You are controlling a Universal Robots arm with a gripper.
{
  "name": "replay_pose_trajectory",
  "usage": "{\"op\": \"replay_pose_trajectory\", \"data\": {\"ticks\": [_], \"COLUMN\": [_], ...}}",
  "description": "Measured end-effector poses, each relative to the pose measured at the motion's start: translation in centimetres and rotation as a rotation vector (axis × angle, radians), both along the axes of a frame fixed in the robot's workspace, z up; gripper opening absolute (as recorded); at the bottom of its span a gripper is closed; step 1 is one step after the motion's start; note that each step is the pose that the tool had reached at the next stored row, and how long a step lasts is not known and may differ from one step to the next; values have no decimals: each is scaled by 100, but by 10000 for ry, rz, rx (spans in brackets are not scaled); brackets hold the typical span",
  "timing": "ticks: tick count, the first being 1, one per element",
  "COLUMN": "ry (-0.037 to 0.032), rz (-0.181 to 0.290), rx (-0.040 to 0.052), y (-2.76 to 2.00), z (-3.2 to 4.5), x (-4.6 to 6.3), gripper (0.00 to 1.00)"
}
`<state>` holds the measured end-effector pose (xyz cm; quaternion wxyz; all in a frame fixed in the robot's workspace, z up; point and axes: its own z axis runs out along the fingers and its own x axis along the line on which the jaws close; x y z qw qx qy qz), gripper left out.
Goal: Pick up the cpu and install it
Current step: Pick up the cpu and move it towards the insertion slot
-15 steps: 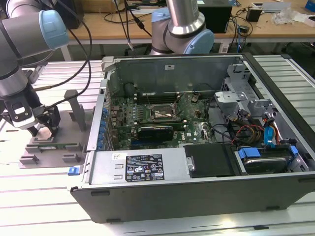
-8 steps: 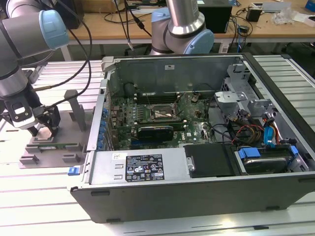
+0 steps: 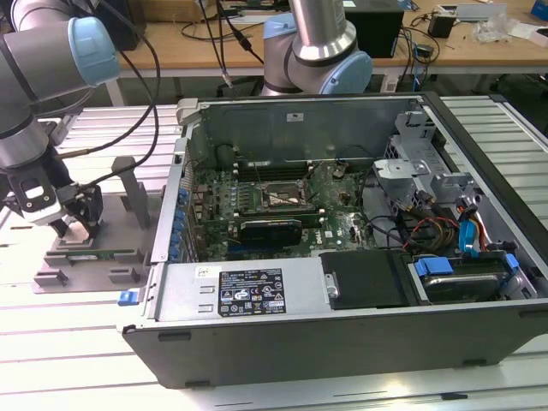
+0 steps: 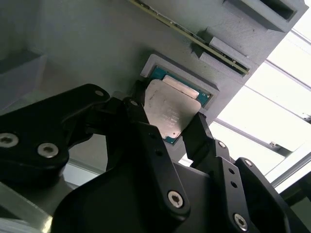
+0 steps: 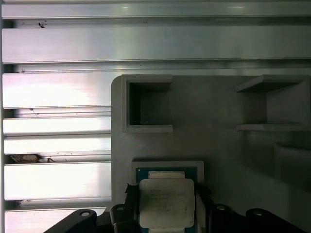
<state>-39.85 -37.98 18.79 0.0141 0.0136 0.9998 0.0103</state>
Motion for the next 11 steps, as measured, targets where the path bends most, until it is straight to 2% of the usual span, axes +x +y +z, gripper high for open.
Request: {"op": "replay_pose_trajectory", "data": {"ticks": [8,11], "ry": [7,0], "rz": [0,0], "rx": [-4,0], "y": [-1,1], "z": [56,239], "x": [-2,-1], "gripper": [55,55]}}
